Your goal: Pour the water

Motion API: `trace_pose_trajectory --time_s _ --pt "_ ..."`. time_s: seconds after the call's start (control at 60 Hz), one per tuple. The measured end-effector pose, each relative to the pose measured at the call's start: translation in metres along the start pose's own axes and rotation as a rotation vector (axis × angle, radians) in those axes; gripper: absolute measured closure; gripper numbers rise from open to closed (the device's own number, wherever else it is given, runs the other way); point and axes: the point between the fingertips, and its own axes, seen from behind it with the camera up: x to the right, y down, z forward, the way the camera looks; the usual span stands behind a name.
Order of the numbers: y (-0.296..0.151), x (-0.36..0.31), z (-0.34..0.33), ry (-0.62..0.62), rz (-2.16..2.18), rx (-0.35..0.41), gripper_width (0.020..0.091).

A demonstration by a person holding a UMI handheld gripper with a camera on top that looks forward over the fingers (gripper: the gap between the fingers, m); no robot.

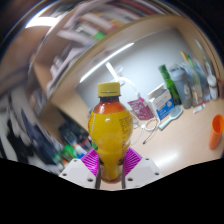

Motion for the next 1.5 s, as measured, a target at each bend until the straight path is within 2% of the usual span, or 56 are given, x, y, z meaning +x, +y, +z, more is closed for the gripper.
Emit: trace_pose_trajectory --time_s 0.117,0.25,0.35,0.6,0.733,0.833,0.883,0.917,1.033,1.067,1.117,1.15,1.233,1.267,1.367,1.5 --pt "-0.071 0.039 -0.029 -0.089 0.498 0.081 0.0823" --pt "-0.084 0.1 -0.044 -0.149 1.092 0.095 0.0824" --pt "-0.098 0.122 -0.056 -0.264 1.451 0.133 0.0823" --pt "-0.121 0.132 -0.067 -0.359 1.664 0.209 0.0824" --pt "-0.127 0.129 -0.073 -0.345 1.572 0.19 0.0822" --pt "-0.144 0.114 -0.089 -0.233 1.038 0.158 0.0825" --pt "-0.164 0.109 -0.104 -0.157 0.677 0.172 0.0822" --pt "-0.188 0.119 -0.117 -0.09 0.46 0.214 0.082" --pt "-0.304 0.168 -0.187 0.162 -0.084 0.458 0.0806" --pt "-0.329 0.188 -0.206 0.242 -0.189 0.518 0.0779" --pt "-0.355 0.217 -0.231 0.335 -0.334 0.598 0.0689" --pt "-0.36 0.243 -0.243 0.376 -0.432 0.616 0.063" --pt "-0.33 0.325 -0.245 0.533 -0.502 0.507 0.0632" --pt "-0.31 0.37 -0.239 0.565 -0.497 0.485 0.0632" --pt "-0.231 0.432 -0.223 0.614 -0.391 0.301 0.0632" --pt "-0.17 0.48 -0.209 0.662 -0.433 0.191 0.0631"
